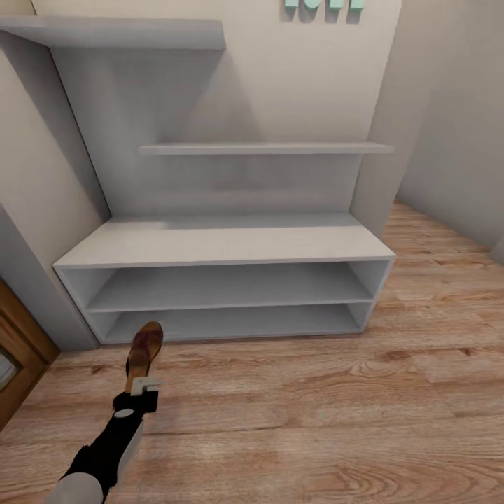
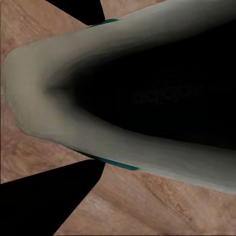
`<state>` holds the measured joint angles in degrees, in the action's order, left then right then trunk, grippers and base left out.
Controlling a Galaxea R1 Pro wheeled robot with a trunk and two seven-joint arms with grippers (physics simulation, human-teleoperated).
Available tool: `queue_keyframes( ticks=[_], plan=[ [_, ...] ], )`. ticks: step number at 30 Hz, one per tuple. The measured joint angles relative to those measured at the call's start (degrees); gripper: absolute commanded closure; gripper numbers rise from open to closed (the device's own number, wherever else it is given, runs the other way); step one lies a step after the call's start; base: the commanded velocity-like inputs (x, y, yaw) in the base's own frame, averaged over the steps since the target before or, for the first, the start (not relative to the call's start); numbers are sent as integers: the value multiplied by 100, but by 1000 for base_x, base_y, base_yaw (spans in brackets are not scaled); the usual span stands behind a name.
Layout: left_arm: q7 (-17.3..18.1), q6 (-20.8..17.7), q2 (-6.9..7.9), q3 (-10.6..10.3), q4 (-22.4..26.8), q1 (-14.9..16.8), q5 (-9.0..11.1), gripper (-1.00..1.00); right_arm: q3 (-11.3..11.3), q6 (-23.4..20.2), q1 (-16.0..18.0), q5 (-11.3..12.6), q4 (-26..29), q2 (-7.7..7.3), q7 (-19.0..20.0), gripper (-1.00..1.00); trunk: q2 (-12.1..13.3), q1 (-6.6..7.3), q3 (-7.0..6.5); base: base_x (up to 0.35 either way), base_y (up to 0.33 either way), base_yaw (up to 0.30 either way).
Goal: Pick up the two gym shoes and the two sandals from the corridor floor and place them onto the hallstand (shoe rack) in the corridor, making sure they are on the rack and not on the floor. Arrange them so the two gym shoes are next to each other and the two sandals are next to each other.
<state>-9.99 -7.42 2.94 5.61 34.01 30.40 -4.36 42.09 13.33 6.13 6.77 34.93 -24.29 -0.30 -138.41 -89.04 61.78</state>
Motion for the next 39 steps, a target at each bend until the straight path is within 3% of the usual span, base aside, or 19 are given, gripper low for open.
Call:
queue_keyframes(
  ticks=[1,5,7,11,13,19,32,39],
  plan=[
    [0,-71,1,3,-3,79,5,100,95,-67,0,0,2,-19,12,100,0,0,1,0,0,0],
    [-7,-585,18,-8,-9,565,-20,100,866,-363,-1,25,16,-80,74,100,0,0,0,0,0,0],
    [-9,-704,35,-11,-10,703,-37,100,972,-396,-1,20,18,-86,227,100,0,0,0,0,0,0],
    [-16,-887,101,-8,-114,1065,-147,100,1064,-420,-3,9,21,-92,798,100,0,0,0,0,0,0],
    [-21,-1197,162,-4,-173,1227,-197,100,1086,-423,-3,4,24,-93,948,100,0,0,1,0,0,0],
    [-18,-1610,302,-6,-202,1545,-233,100,1078,-434,-1,-2,420,-71,1031,100,0,0,0,0,0,0],
    [-12,-1665,378,-21,-193,1578,-233,100,1074,-455,-3,-22,604,-58,1025,100,0,-1,3,0,0,0],
    [-12,-1684,369,-24,-203,1581,-216,100,1073,-451,-3,-25,607,-58,1023,100,-279,-154,173,0,0,0]
  ],
)
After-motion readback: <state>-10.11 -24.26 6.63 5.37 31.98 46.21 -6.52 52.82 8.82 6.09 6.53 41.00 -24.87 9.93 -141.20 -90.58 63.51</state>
